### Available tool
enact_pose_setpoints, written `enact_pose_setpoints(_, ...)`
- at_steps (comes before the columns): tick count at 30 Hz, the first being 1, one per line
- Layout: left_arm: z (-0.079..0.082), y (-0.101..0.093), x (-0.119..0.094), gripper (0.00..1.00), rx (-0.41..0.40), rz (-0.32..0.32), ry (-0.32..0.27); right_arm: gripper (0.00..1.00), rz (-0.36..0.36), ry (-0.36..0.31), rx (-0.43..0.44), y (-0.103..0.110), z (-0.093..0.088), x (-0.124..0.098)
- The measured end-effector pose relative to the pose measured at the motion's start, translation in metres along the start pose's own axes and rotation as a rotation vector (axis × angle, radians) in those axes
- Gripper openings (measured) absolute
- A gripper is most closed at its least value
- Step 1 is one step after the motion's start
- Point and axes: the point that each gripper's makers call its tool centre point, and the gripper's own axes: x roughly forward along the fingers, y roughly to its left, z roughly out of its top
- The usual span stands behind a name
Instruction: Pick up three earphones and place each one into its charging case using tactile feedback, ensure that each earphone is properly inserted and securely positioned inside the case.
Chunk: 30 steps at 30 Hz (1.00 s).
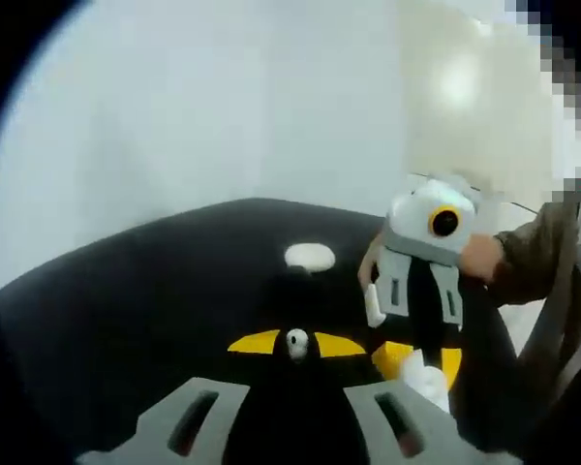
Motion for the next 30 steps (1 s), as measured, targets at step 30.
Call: enact_pose_setpoints(30,-0.044,-0.068,-0.058,0.19,0.110,-0.167,-0.023,0.17,-0.007,0.012,-0.021,-0.001,0.000,0.000)
